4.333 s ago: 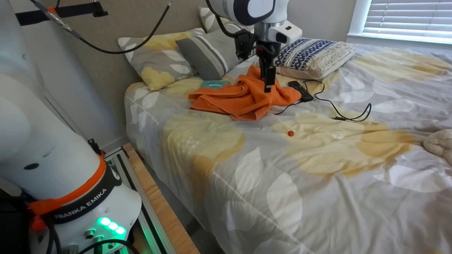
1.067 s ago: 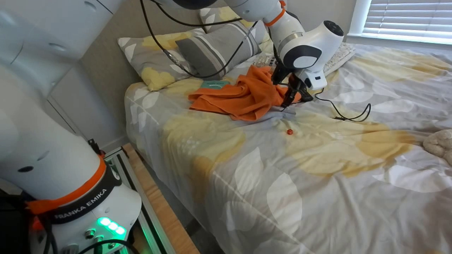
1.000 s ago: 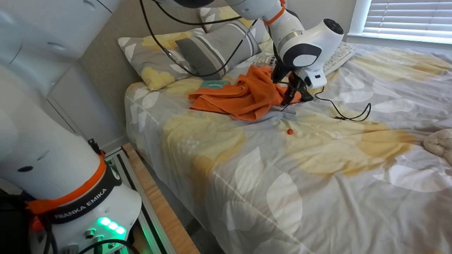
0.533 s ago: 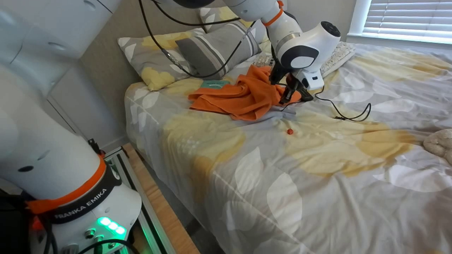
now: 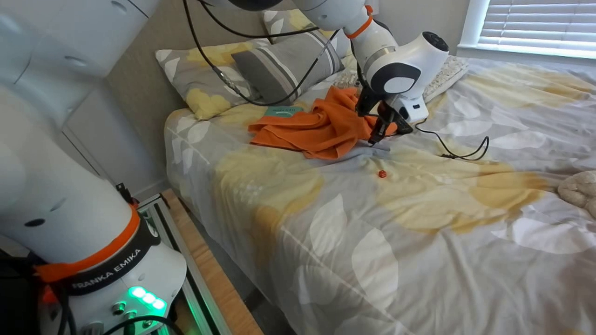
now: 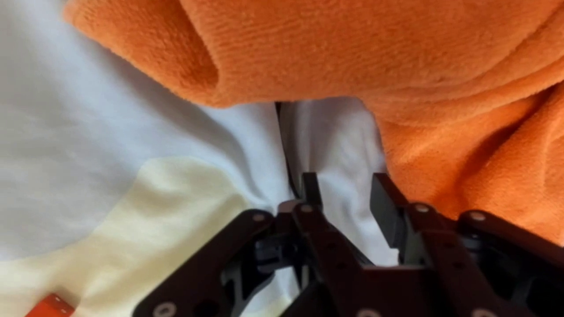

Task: Pick up the black cable and move it to the right side of the bed

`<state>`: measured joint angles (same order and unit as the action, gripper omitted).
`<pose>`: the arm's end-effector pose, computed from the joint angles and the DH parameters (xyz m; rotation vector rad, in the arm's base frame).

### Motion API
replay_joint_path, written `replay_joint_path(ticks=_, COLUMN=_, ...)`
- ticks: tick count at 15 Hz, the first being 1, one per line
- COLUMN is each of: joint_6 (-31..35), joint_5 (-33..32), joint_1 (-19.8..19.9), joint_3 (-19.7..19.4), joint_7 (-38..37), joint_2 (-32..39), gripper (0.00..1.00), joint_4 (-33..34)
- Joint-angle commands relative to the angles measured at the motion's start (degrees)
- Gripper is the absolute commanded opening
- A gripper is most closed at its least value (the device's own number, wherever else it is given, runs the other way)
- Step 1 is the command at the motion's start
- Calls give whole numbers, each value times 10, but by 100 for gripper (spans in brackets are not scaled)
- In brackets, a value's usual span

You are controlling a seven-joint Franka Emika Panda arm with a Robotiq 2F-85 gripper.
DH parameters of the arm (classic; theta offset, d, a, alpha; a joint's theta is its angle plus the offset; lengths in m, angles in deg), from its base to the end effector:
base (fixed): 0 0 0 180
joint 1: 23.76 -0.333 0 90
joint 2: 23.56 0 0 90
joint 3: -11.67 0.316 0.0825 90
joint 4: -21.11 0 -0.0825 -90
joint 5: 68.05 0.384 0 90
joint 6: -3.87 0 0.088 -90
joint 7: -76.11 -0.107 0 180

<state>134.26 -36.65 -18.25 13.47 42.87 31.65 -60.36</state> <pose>0.7077 -0.0369 0.1098 -2.3830 1.3660 0.2959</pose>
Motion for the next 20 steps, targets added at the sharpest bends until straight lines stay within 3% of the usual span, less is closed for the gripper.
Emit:
replay_joint_path(ticks=1, joint_6=3, joint_5=-18, joint_1=-6, joint_3=-11, joint_7=15, joint_2=-8, gripper=42, joint_4=-17)
replay_joint_path(ticks=6, joint_6=8, joint_5=-34, joint_1=-6, joint_3=-16, joint_7=32, joint_2=-6, gripper=42, joint_4=-25)
replay_joint_path(ticks=8, joint_6=9, joint_5=-39, joint_1=-6, joint_3=-18, joint_7=36, joint_2=-5, gripper=19, joint_4=-27)
replay_joint_path(ticks=11, joint_6=14, joint_5=-44, joint_1=-6, joint_3=-20, joint_7=46, joint_2=-6, gripper=0, joint_4=-32)
replay_joint_path(ticks=18, joint_6=28, joint_5=-52, joint_1=-6, joint_3=-21, joint_7=68, joint_2=-6, gripper=0, joint_4=-30)
replay_joint_path(ticks=20, joint_6=39, joint_5=-54, joint_1=-5, joint_3=-19, joint_7=79, joint_2=-6, gripper=27, joint_4=-31)
